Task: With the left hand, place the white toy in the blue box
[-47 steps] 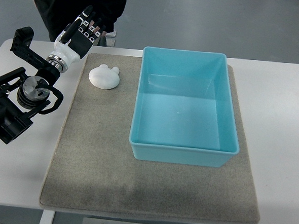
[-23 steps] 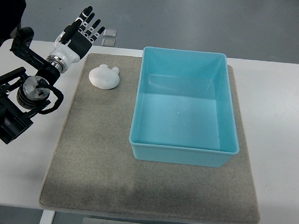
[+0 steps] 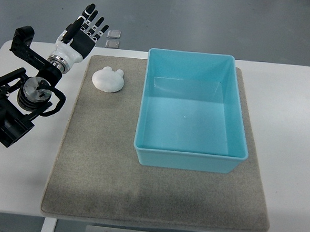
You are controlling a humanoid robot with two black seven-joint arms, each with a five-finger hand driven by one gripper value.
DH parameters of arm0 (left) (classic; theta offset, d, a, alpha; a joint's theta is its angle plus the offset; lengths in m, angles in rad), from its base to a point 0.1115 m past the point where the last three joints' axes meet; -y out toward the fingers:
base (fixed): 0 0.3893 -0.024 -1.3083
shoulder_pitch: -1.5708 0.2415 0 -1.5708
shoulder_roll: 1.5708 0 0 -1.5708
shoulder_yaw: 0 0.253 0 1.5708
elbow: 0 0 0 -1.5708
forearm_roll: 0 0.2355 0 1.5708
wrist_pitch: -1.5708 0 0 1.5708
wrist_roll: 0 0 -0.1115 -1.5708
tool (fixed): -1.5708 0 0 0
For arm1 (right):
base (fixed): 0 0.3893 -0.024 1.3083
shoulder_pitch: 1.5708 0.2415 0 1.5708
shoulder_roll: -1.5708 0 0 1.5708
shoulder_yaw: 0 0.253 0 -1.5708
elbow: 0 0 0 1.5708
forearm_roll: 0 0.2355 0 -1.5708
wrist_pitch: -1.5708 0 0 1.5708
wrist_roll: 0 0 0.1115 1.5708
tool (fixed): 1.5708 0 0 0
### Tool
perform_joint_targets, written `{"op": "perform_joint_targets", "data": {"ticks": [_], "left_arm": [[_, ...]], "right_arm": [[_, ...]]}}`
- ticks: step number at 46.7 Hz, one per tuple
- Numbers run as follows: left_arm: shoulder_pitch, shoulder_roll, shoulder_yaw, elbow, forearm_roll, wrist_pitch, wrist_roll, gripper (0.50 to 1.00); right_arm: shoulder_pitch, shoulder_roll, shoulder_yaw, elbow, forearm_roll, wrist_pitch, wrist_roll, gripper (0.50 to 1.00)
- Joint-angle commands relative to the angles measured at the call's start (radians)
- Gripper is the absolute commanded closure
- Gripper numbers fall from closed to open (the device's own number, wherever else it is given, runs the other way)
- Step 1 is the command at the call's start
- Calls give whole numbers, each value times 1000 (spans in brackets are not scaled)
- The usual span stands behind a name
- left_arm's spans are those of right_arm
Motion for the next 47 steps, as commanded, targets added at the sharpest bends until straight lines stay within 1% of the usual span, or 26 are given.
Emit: {"op": "perform_joint_targets", "data": {"ticks": [1,5,14,21,30,47], "left_arm": [[-16,-1,3,2,0,7,0,504],[-33,-1,4,3,1,10,0,504],[-31,3,6,3,1,-10,0,504],[-30,3,4,10,0,-41,0,504],[-28,1,14,63,1,-64,2,504],[-19,3,14,65,1,-127,2,504]], "right_arm": [[0,0,0,0,0,0,0,564],[0,0,0,0,0,0,0,564],[0,0,0,0,0,0,0,564],[0,0,0,0,0,0,0,564],[0,0,0,0,0,0,0,564],[0,0,0,0,1,0,0,564]]}}
